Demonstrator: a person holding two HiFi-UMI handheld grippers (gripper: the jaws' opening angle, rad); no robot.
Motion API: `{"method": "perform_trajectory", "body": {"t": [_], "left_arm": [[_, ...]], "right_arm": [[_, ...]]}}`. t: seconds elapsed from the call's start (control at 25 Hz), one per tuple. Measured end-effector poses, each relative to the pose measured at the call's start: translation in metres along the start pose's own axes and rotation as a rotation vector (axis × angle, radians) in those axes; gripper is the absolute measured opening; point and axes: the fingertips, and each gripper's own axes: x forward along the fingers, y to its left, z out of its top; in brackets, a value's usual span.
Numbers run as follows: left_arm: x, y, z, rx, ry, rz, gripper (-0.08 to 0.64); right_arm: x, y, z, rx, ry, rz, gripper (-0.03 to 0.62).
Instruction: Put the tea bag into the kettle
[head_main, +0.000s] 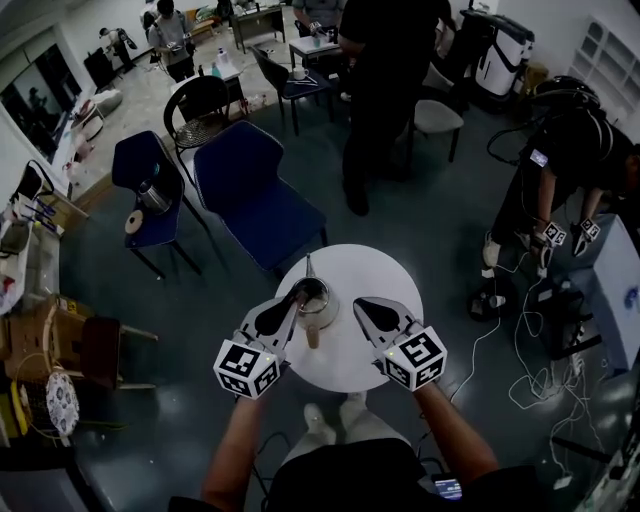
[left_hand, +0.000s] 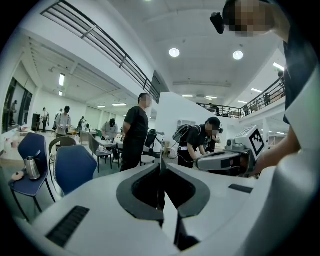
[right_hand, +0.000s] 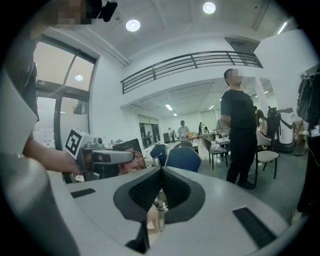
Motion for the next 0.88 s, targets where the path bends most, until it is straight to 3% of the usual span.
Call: {"method": "perform_trajectory", "body": {"t": [0.6, 0.88], "left_arm": [[0.081, 0.029, -0.062, 0.051, 0.176, -0.011, 0.023], [0.092, 0.045, -0.087, 0.137, 0.272, 0.005, 0.023]], "right_arm": [[0.010, -0.043, -0.043, 0.059, 0.064, -0.020, 0.017], [0.013, -0.046, -0.053, 0.045, 0.078, -0.032, 0.017]]}}
